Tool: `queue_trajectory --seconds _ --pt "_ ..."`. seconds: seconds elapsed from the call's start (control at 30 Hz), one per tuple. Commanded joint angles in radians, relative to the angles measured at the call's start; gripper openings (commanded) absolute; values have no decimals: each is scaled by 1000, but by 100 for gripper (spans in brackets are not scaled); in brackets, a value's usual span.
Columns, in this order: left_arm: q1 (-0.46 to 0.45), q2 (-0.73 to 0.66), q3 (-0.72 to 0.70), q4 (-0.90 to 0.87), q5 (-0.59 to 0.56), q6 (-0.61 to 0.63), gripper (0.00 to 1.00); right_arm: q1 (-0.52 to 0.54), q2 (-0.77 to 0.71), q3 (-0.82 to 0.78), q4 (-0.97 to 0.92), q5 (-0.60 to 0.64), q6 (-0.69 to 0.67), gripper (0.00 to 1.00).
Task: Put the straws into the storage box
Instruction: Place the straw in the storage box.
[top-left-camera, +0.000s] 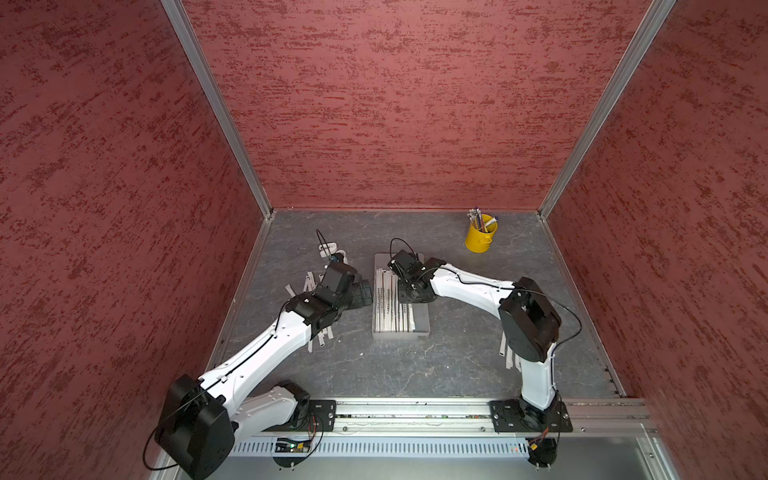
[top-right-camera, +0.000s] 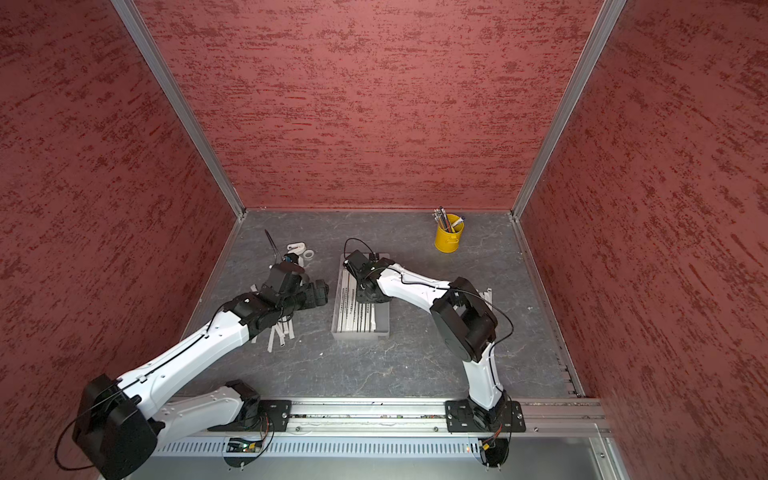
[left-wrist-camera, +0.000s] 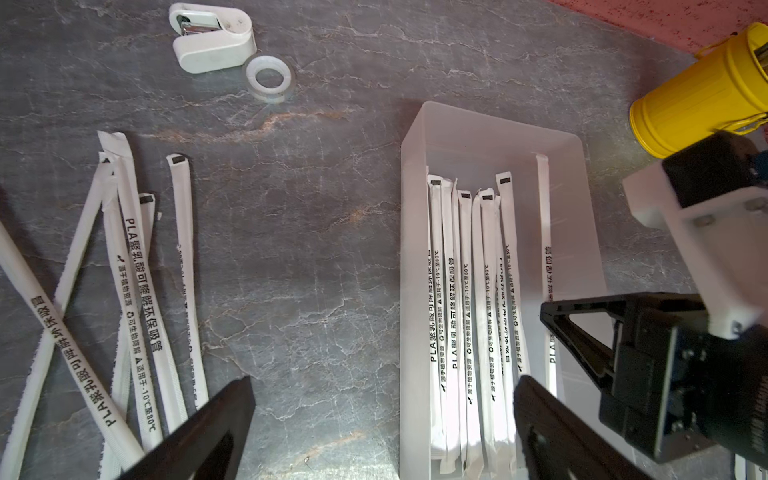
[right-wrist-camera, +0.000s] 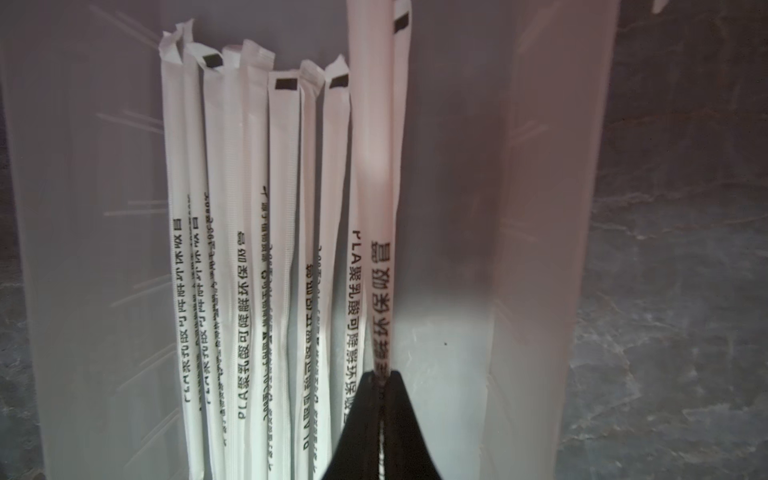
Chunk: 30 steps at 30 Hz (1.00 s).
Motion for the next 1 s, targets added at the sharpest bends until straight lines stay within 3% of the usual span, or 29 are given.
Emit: queue_trajectory --seconds 0.0,0.6,0.83,0.97 --pt "7 -17 -15 49 27 -13 100 -13 17 32 -11 25 2 8" --pt "7 7 -15 83 75 -23 100 -24 55 24 -3 8 -10 15" --pt "10 0 -15 75 70 -43 94 -25 47 23 4 7 -15 15" --pt "32 -10 9 -25 33 -69 88 -27 -18 23 -4 -31 0 18"
